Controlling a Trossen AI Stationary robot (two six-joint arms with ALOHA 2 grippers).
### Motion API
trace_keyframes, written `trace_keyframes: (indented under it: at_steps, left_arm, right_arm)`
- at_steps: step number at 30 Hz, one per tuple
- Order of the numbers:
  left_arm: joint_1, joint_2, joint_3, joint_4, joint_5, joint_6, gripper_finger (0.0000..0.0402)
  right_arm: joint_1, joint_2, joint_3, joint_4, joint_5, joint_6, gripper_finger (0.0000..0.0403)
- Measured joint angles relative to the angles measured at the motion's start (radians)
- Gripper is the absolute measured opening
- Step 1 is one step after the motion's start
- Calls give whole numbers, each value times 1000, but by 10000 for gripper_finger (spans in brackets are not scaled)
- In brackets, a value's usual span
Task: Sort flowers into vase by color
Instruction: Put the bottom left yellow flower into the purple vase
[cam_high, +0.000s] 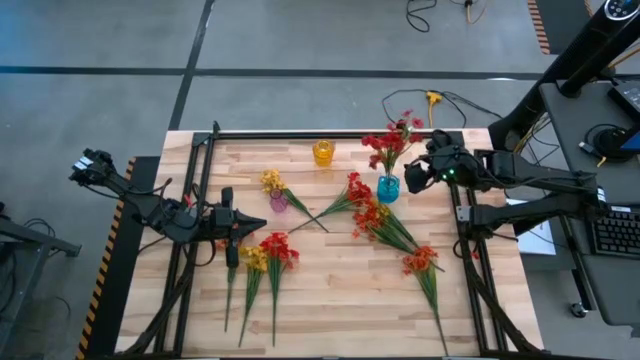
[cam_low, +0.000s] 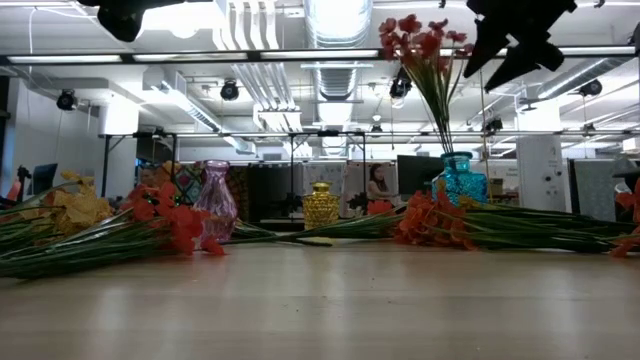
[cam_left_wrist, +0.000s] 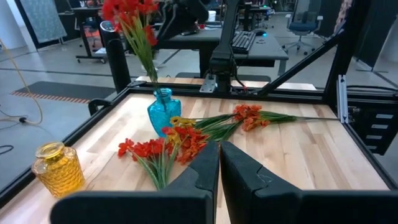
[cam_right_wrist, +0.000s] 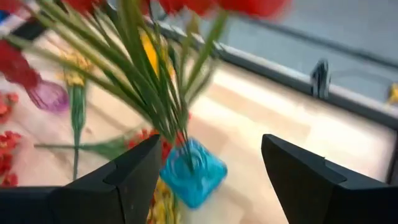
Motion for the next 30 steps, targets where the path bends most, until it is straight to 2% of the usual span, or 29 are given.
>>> trace_keyframes:
  at_steps: [6, 12, 15, 20, 25, 30]
  left_arm:
    - [0, 0, 0, 0, 2, -65, 0]
    - [-2, 26, -2, 9, 5, -269, 0]
    - [-8, 88, -2, 45, 5, -380, 0]
    - [-15, 242, 5, 154, 11, -494, 0]
    - [-46, 384, 123, 120, 20, -574, 0]
    - [-70, 499, 307, -139, 39, -717, 0]
  right_arm:
    - [15, 15, 0, -124, -122, 94, 254]
    - [89, 61, -1, -191, -213, 121, 241]
    - [128, 82, -1, -191, -258, 120, 237]
    - [208, 123, -2, -194, -264, 99, 235]
    - [303, 164, -3, -215, -282, 87, 233]
    - [400, 179, -4, -235, -302, 99, 233]
